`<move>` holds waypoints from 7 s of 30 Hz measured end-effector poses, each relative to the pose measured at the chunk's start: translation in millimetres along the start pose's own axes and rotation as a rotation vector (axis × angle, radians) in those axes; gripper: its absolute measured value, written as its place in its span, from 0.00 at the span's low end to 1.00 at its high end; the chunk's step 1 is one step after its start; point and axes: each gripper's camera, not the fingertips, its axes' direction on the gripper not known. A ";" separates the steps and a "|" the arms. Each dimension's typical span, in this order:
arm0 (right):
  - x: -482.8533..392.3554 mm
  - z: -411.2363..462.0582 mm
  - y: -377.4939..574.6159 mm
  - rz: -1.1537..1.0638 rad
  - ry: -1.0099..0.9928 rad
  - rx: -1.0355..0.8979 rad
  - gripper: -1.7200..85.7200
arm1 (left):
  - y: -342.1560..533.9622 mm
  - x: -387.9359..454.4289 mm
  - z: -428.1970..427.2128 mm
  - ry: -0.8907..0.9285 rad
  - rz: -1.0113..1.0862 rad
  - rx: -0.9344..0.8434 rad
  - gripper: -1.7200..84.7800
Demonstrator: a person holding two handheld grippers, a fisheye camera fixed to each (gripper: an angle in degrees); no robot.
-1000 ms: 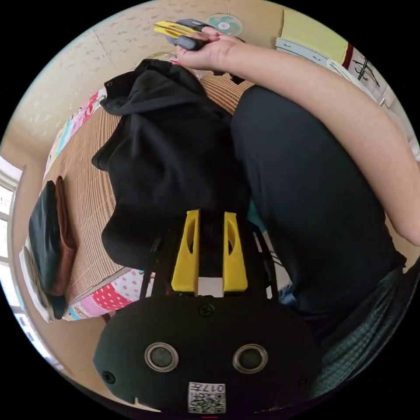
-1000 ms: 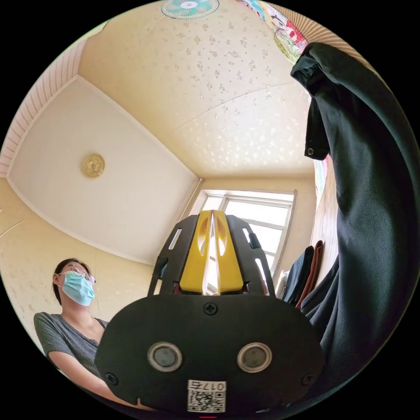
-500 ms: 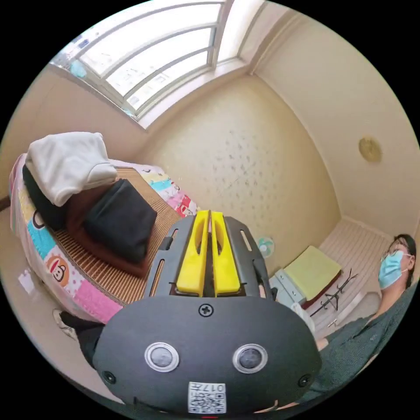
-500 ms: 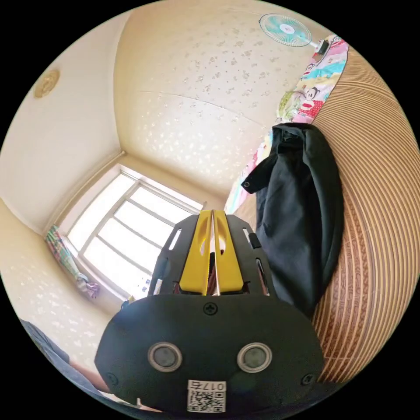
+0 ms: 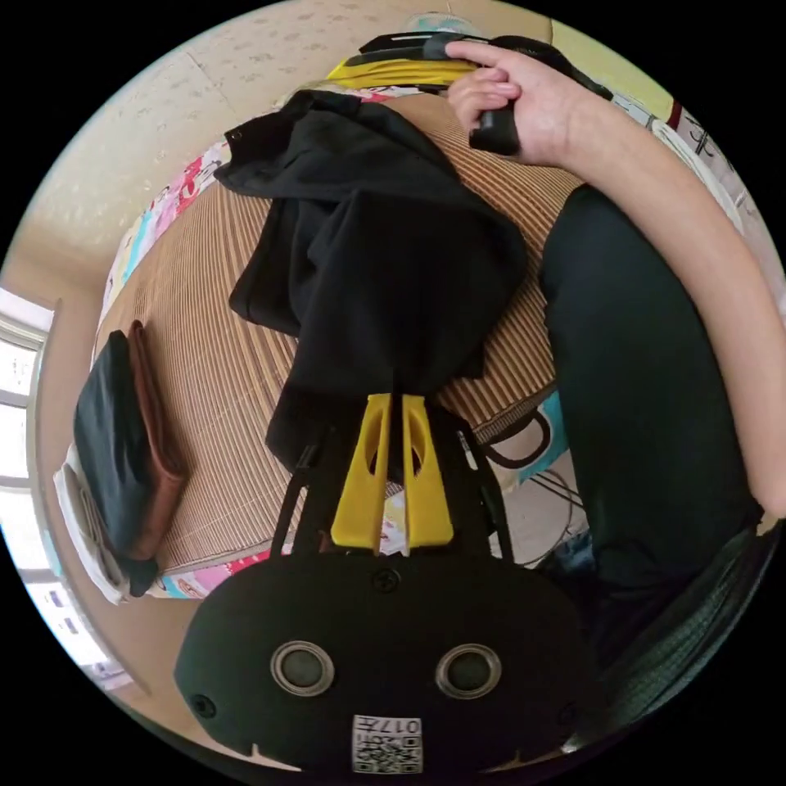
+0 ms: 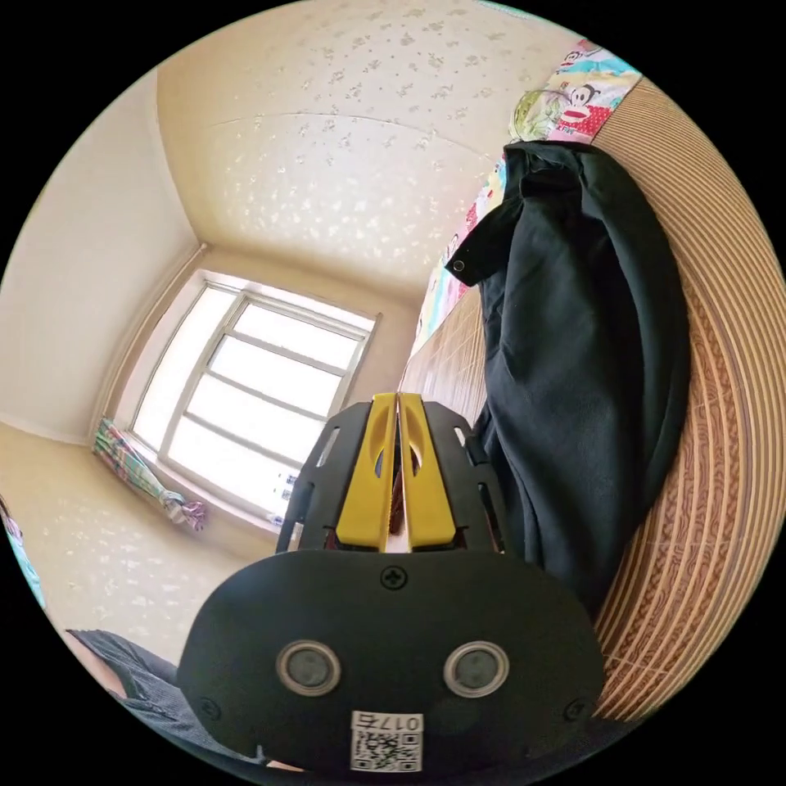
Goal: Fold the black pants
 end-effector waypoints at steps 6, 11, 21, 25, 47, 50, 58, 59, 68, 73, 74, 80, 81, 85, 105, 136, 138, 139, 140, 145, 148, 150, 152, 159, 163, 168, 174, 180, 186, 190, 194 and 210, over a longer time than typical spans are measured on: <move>-57.8 -31.9 23.0 -0.164 0.590 0.355 0.03 | 58.6 -207.1 -123.8 0.816 -0.283 0.754 0.02; -46.2 -42.4 35.4 -0.067 0.618 0.503 0.03 | 265.2 -366.3 -138.6 0.926 -0.996 1.763 0.01; 34.1 70.9 -6.1 0.164 0.454 -0.281 0.07 | 194.9 -306.5 -20.5 0.497 -0.879 0.747 0.15; 30.5 103.4 2.6 0.096 0.471 -0.466 0.09 | 105.6 -315.3 22.8 0.658 -0.683 0.567 0.20; -21.2 15.6 27.6 -0.203 0.415 -0.039 0.03 | 71.7 -219.9 -21.3 0.810 -0.347 0.785 0.06; -19.8 4.2 27.5 -0.113 0.647 -0.004 0.02 | 95.7 -170.7 -5.0 0.742 -0.295 0.586 0.06; 13.1 25.6 17.6 0.027 0.671 -0.287 0.02 | 144.2 -72.7 104.2 0.667 -0.365 0.098 0.08; 13.7 26.1 17.7 0.029 0.664 -0.297 0.02 | 149.1 -77.0 105.2 0.680 -0.408 0.133 0.08; 22.5 10.6 14.0 0.079 0.588 -0.322 0.02 | 120.3 -136.1 59.8 0.548 -0.535 0.436 0.10; 25.9 -0.1 12.6 0.104 0.547 -0.313 0.02 | 24.4 -147.5 72.1 0.446 -0.451 0.390 0.11; 26.0 -0.4 12.5 0.105 0.543 -0.316 0.02 | -3.6 -150.2 76.4 0.417 -0.443 0.373 0.11; 19.6 -7.3 9.7 0.087 0.551 -0.301 0.02 | -167.5 -137.3 125.7 0.179 -0.307 0.270 0.08; 16.6 -11.3 9.2 0.078 0.556 -0.279 0.02 | -200.2 -132.1 150.6 0.120 -0.287 0.218 0.05; 12.5 -29.5 8.8 0.087 0.532 -0.205 0.02 | -280.3 -126.1 246.3 0.015 -0.279 -0.008 0.01; 16.1 -29.2 3.2 0.071 0.526 -0.214 0.03 | -346.7 -197.3 226.9 0.246 -0.119 0.330 0.01; 25.3 -5.8 2.4 0.131 0.489 -0.254 0.02 | 109.2 -322.5 -104.0 0.249 -0.582 0.792 0.03; 25.7 -2.8 3.3 0.137 0.487 -0.262 0.02 | 194.4 -303.5 -116.7 0.130 -0.727 0.756 0.03; 25.2 -1.4 3.7 0.137 0.486 -0.267 0.02 | 214.4 -298.0 -113.1 0.115 -0.767 0.735 0.03; 24.8 -1.1 3.9 0.136 0.487 -0.267 0.02 | 250.5 -285.0 -99.7 0.094 -0.832 0.684 0.03; 24.3 -2.5 5.1 0.147 0.518 -0.250 0.02 | 336.5 -203.1 -13.6 0.125 -0.868 0.501 0.03; 25.7 2.6 8.0 0.158 0.538 -0.271 0.02 | 330.3 -151.5 29.7 0.007 -0.680 0.249 0.02; 24.6 8.7 11.6 0.156 0.554 -0.292 0.02 | 337.7 -138.9 41.0 0.008 -0.745 0.228 0.02; 21.4 16.9 16.3 0.144 0.571 -0.318 0.03 | 353.2 -142.2 35.8 0.066 -0.836 0.314 0.02; -11.1 74.0 54.3 -0.026 0.626 -0.580 0.04 | 397.5 -134.4 -13.0 0.024 -1.039 0.540 0.06; -37.3 86.9 71.3 -0.134 0.698 -0.607 0.04 | 349.4 -84.9 -40.6 -0.023 -0.815 0.634 0.08; -46.4 84.8 69.6 -0.154 0.722 -0.584 0.04 | 225.1 -40.5 -18.2 0.193 -0.410 0.545 0.09; -41.3 70.9 63.2 -0.078 0.652 -0.571 0.04 | 157.7 -0.6 55.6 0.089 -0.279 0.258 0.15; -55.6 44.2 45.3 -0.099 0.646 -0.445 0.03 | 178.6 -25.2 55.2 0.384 -0.452 0.292 0.02; -62.1 -63.1 23.9 0.010 0.630 0.047 0.05 | 226.4 -99.5 26.2 1.089 -0.585 0.807 0.01; -37.3 -124.5 22.2 0.191 0.611 0.209 0.09 | 215.7 -93.8 -28.1 1.230 -0.336 1.066 0.01; -14.0 -140.0 15.7 0.341 0.640 0.169 0.16 | 190.1 -75.9 -53.8 1.287 -0.319 1.083 0.02; -27.0 -156.9 10.4 0.289 0.370 0.168 0.12 | 125.0 78.2 88.0 -0.004 -0.415 0.162 0.25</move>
